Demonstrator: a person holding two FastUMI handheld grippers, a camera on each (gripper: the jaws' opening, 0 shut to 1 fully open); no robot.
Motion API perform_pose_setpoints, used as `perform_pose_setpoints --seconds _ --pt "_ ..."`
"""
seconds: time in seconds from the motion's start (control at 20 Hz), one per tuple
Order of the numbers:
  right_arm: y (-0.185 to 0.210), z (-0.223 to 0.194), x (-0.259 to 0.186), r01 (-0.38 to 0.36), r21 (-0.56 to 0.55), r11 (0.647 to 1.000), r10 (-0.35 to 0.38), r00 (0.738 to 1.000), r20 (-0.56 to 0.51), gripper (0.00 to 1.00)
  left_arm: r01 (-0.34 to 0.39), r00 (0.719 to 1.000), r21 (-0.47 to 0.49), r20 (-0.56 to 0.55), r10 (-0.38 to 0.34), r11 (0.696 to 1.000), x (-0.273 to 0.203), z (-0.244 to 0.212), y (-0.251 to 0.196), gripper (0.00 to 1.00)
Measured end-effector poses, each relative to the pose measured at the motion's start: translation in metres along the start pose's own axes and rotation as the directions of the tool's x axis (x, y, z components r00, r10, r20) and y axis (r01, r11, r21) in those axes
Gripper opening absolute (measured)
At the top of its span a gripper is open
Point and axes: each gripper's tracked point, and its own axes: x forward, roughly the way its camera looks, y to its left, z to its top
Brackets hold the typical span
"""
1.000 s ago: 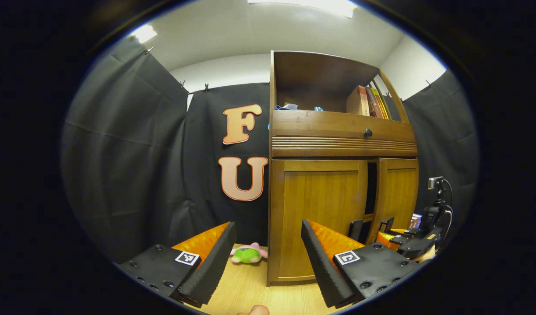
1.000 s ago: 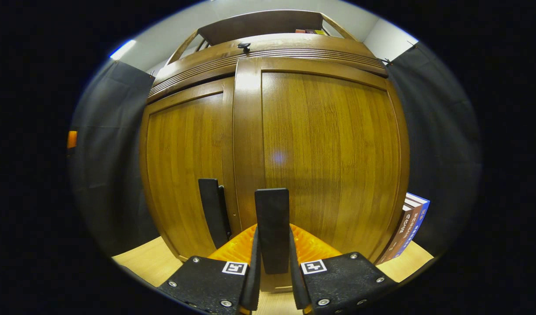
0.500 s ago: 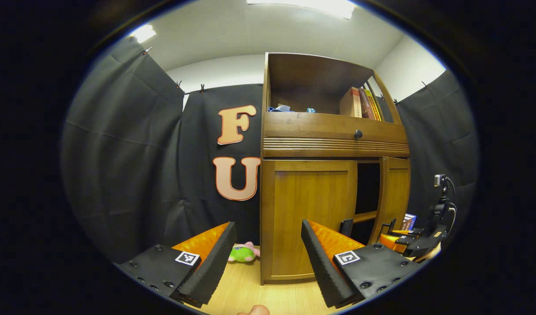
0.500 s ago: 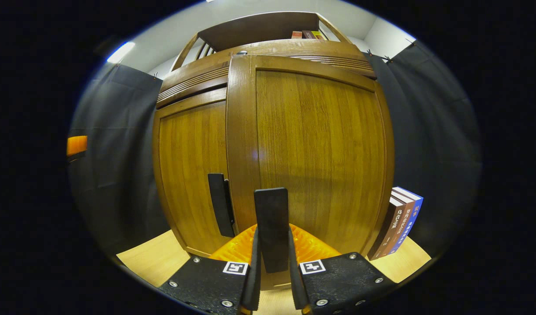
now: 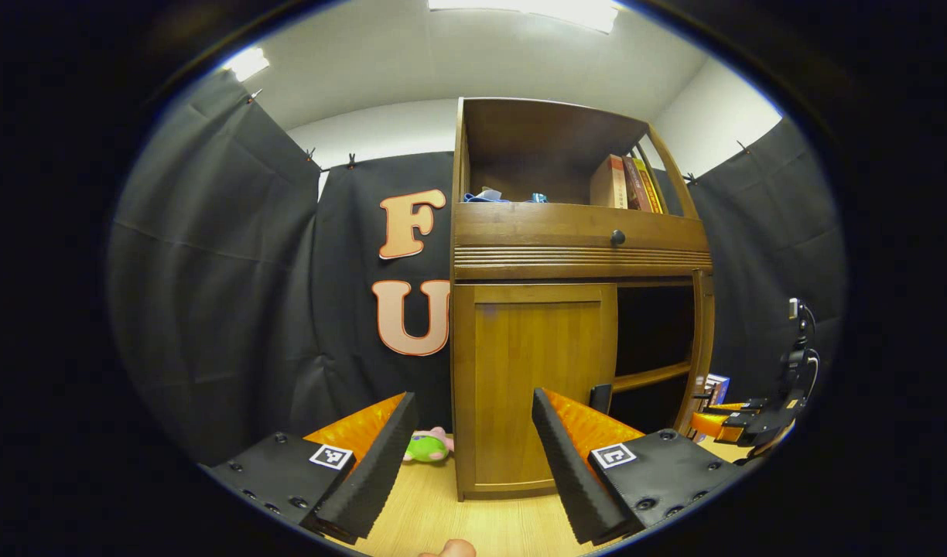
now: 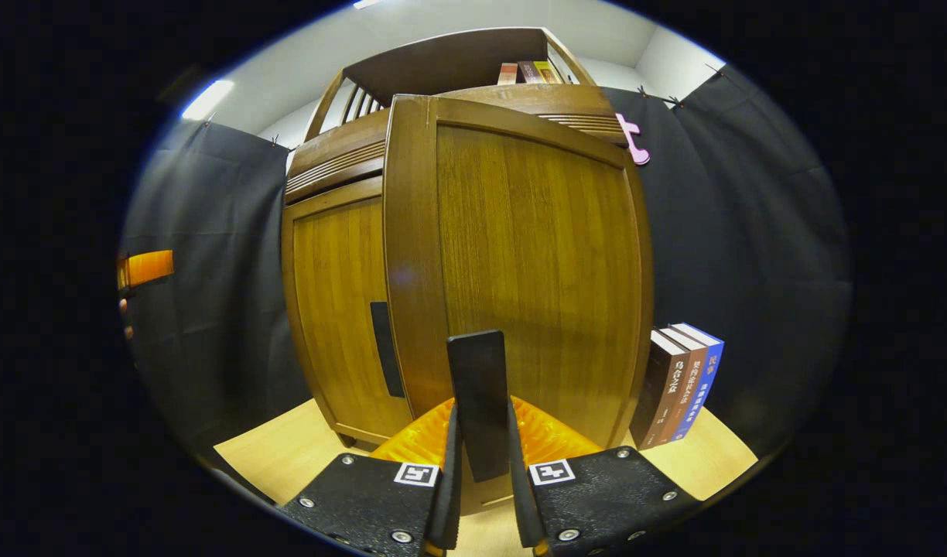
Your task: Open the right door of the double-door shoe cabinet with the right hand, and open the left door with the left hand.
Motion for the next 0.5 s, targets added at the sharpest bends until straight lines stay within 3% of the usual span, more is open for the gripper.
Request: perform_pose_setpoints --seconds 0.5 --pt "-0.036 0.002 -0.044 0.059 -0.013 0.998 -0.059 0.998 0.011 0.24 0.033 0.999 -0.002 -0.013 -0.033 0.999 -0.012 -0.006 -0.02 0.96"
